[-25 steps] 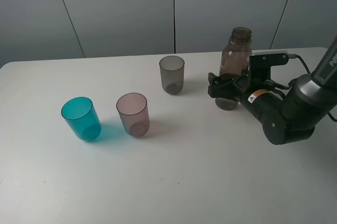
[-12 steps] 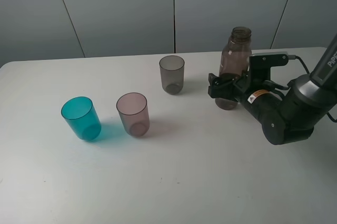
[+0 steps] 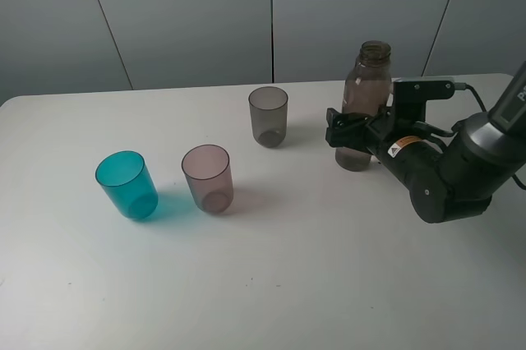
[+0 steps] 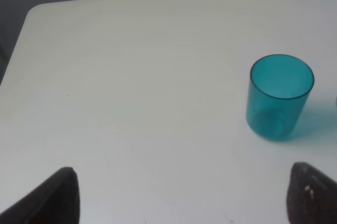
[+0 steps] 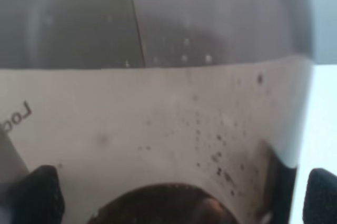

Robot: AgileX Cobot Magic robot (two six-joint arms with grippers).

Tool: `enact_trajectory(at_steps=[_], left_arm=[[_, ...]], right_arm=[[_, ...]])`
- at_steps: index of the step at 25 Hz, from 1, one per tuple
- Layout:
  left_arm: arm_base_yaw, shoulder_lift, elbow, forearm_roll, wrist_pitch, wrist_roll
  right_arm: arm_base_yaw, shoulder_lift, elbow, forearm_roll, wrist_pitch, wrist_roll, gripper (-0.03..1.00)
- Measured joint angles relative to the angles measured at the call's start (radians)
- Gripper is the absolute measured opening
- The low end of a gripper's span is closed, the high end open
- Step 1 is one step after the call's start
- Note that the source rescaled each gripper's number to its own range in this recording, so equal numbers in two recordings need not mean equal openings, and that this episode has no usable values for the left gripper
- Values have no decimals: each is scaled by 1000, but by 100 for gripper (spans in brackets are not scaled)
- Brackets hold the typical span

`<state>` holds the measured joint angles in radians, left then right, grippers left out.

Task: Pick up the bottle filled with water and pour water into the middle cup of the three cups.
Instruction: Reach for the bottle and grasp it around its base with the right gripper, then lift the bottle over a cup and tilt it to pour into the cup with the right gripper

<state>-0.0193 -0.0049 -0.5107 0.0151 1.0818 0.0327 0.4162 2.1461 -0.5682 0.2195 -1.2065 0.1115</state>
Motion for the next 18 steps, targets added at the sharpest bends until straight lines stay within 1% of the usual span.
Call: enact_trajectory(at_steps=[6, 7, 8, 9, 10, 11, 12, 18], left_arm=[[0, 0, 0, 0, 0, 0], [0, 0, 0, 0, 0, 0], [0, 0, 0, 0, 0, 0], [0, 0, 0, 0, 0, 0], [0, 0, 0, 0, 0, 0], [0, 0, 0, 0, 0, 0], [0, 0, 0, 0, 0, 0], [0, 0, 0, 0, 0, 0]], right_arm=[[0, 0, 0, 0, 0, 1, 100], [0, 0, 0, 0, 0, 2, 99], [0, 0, 0, 0, 0, 2, 89], [0, 0, 0, 0, 0, 2, 66], [0, 0, 0, -7, 0, 4, 28], [0, 0, 0, -13, -3, 1, 1], [0, 0, 0, -18, -3, 1, 2], [0, -1, 10, -43, -9, 1, 2]])
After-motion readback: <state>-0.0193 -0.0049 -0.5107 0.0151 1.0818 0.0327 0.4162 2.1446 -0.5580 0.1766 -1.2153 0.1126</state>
